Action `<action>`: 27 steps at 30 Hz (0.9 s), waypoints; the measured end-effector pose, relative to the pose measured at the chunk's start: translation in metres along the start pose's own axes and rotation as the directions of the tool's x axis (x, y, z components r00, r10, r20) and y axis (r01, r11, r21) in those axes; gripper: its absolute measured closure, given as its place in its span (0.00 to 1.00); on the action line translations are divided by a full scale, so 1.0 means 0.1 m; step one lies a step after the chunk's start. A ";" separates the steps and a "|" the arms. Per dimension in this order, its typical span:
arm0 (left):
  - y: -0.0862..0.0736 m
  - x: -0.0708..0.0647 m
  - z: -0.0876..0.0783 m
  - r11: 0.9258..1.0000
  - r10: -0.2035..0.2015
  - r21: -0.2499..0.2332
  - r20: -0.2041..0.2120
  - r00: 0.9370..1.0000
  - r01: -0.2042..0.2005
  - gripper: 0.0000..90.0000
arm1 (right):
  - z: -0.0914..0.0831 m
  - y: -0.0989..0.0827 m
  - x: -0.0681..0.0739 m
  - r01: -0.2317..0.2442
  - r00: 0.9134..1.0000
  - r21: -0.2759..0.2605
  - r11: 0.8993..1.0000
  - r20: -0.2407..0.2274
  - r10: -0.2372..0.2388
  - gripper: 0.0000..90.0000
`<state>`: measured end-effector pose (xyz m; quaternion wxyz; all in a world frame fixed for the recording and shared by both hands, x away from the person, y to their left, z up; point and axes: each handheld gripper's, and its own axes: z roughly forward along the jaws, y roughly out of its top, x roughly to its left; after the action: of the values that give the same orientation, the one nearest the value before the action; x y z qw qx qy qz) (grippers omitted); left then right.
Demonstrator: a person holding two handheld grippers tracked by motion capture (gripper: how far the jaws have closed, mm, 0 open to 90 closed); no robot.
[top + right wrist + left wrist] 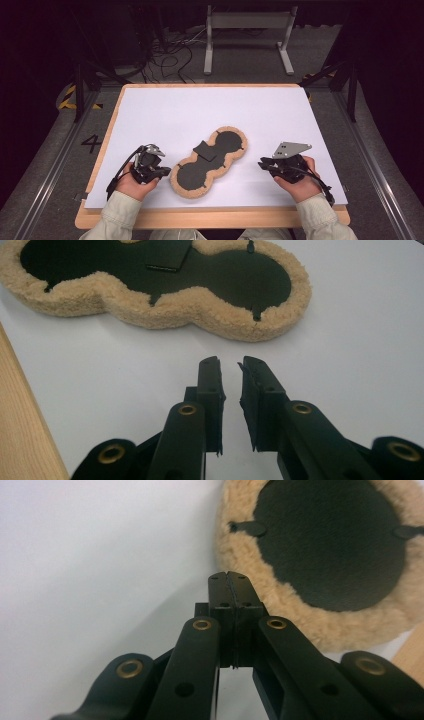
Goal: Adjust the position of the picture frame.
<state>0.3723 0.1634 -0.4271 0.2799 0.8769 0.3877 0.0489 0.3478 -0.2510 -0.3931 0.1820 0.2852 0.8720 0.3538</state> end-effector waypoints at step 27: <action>0.07 -0.28 0.22 0.991 0.100 0.073 0.152 0.983 -0.112 1.00 | 0.01 -0.01 -0.01 -0.016 1.000 0.009 1.000 -0.015 0.016 0.86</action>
<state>0.3639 0.1300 -0.4378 0.2690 0.9082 0.3202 -0.0175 0.3487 -0.2515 -0.3947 0.1712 0.2905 0.8726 0.3535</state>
